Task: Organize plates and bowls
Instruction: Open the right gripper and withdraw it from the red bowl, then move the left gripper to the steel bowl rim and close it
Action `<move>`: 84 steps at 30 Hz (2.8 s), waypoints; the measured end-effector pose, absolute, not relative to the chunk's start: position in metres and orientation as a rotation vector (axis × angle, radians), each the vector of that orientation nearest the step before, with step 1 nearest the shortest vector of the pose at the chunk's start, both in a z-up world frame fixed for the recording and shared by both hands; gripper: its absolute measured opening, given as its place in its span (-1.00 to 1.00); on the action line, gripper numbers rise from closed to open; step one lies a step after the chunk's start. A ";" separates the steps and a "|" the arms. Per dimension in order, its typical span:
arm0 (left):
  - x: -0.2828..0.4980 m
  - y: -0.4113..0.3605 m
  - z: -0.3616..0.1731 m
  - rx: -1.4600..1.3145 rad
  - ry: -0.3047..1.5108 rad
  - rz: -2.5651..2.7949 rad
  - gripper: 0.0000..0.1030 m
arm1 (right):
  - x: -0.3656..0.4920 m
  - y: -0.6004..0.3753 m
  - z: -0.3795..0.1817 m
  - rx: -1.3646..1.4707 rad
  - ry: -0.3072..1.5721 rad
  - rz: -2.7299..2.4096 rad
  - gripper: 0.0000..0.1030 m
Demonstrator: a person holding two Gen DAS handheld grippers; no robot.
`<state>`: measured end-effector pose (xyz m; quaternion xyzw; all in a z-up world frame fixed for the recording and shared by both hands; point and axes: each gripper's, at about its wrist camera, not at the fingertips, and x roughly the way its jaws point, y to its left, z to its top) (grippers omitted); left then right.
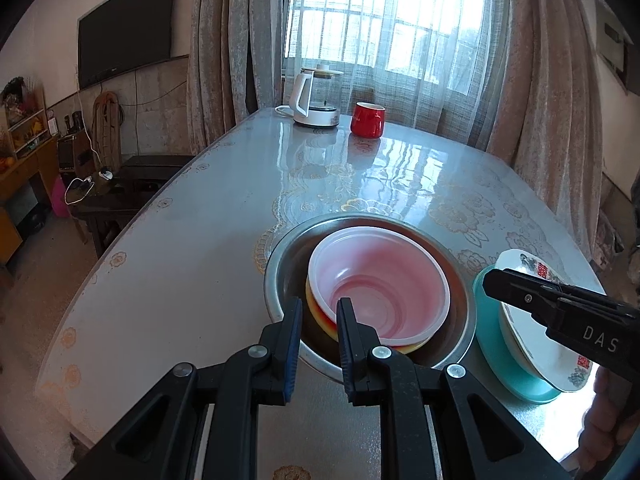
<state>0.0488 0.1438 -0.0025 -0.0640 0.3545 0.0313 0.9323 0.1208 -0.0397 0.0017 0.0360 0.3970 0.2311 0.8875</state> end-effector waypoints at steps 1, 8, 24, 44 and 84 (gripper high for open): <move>0.046 0.142 -0.001 -0.125 0.723 0.069 -0.66 | 0.118 -0.041 0.002 0.071 0.816 0.464 -0.60; 0.029 0.128 0.004 -0.072 0.691 0.093 -0.63 | 0.101 -0.054 0.000 0.081 0.778 0.389 -0.46; 0.014 0.105 0.008 -0.026 0.666 0.096 -0.56 | 0.074 -0.066 -0.005 0.037 0.721 0.315 -0.44; 0.003 0.119 0.013 -0.060 0.618 0.145 -0.50 | 0.057 -0.044 0.001 -0.043 0.668 0.322 -0.38; 0.054 0.185 -0.016 -0.267 0.719 0.142 -0.35 | 0.133 -0.054 -0.013 0.015 0.799 0.370 -0.45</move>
